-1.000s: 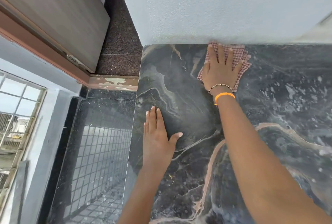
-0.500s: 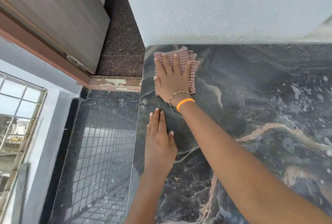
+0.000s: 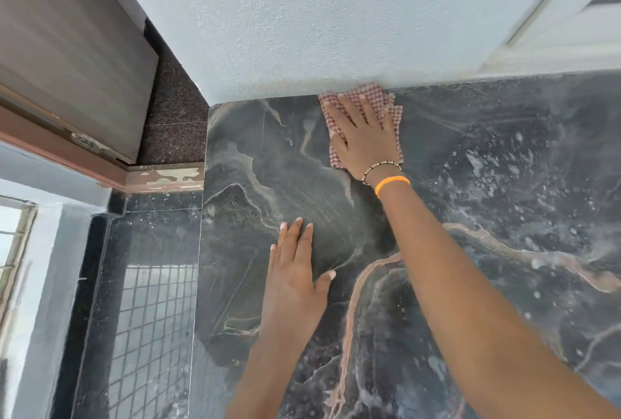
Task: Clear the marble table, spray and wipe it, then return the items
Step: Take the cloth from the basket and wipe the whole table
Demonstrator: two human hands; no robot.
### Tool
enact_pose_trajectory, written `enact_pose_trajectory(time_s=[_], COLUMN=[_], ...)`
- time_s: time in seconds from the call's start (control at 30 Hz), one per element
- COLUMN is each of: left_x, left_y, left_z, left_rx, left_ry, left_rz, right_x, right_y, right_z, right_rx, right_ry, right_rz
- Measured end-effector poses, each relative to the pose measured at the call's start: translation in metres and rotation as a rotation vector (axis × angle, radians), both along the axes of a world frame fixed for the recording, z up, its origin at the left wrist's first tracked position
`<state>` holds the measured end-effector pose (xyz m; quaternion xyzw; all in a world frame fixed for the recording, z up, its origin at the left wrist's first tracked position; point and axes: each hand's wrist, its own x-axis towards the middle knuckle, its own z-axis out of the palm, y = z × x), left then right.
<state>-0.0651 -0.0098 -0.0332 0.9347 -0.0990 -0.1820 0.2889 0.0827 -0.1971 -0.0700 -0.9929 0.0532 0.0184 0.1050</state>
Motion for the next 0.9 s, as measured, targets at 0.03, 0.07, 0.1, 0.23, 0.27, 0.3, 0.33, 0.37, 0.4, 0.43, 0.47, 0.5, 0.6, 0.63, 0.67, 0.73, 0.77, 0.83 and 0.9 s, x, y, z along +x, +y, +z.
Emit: enact_pose_trajectory(time_s=[0.03,0.07,0.1,0.23,0.27,0.3,0.33,0.37,0.4,0.43,0.47,0.5,0.6,0.63,0.67,0.73,0.77,0.83,0.9], left_x=[-0.001,-0.002,-0.003,-0.004,-0.003,-0.003,-0.004,-0.005,-0.006,-0.007,-0.01,-0.011,-0.018,-0.021,-0.025,-0.034,-0.039,-0.046,-0.049], left_y=[-0.004,-0.007,-0.009,-0.007,-0.006,-0.005,-0.004,-0.003,-0.002,0.0,0.003,0.007,0.018,0.022,0.025,0.03,0.032,0.033,0.033], left_z=[0.0,0.0,0.0,-0.002,-0.003,-0.004,-0.004,-0.005,-0.006,-0.006,-0.007,-0.007,-0.009,-0.01,-0.01,-0.009,-0.008,-0.007,-0.004], left_rx=[0.013,0.03,0.046,0.041,0.024,0.001,-0.025,-0.048,-0.068,-0.086,-0.097,-0.1,-0.087,-0.075,-0.065,-0.05,-0.042,-0.032,-0.008], left_ry=[0.01,0.013,0.012,0.015,0.008,0.005,0.005,0.006,0.008,0.007,0.005,0.0,-0.03,-0.045,-0.06,-0.059,-0.05,-0.041,-0.001], left_rz=[-0.011,-0.015,-0.018,-0.006,0.0,0.007,0.013,0.026,0.037,0.049,0.061,0.077,0.139,0.154,0.156,0.126,0.091,-0.029,-0.143], right_x=[-0.007,-0.013,-0.019,-0.047,-0.055,-0.064,-0.074,-0.08,-0.086,-0.091,-0.095,-0.097,-0.108,-0.114,-0.121,-0.137,-0.144,-0.156,-0.164], right_y=[-0.023,-0.045,-0.066,-0.128,-0.131,-0.128,-0.119,-0.105,-0.088,-0.067,-0.044,-0.018,0.058,0.078,0.089,0.085,0.073,0.043,0.005], right_z=[0.0,0.0,0.001,0.003,0.003,0.002,0.002,0.002,0.001,0.001,0.001,0.002,0.004,0.004,0.005,0.003,0.001,0.0,0.002], right_rx=[0.003,0.004,0.0,0.047,0.054,0.051,0.043,0.036,0.028,0.019,0.018,0.027,0.046,0.036,0.017,-0.021,-0.029,-0.035,-0.043], right_ry=[0.005,0.005,0.003,0.04,0.05,0.058,0.063,0.067,0.073,0.076,0.074,0.071,0.069,0.069,0.069,0.068,0.065,0.069,0.089], right_rz=[-0.062,-0.126,-0.196,-0.51,-0.568,-0.61,-0.634,-0.632,-0.608,-0.564,-0.503,-0.429,-0.14,-0.017,0.089,0.196,0.201,0.147,-0.004])
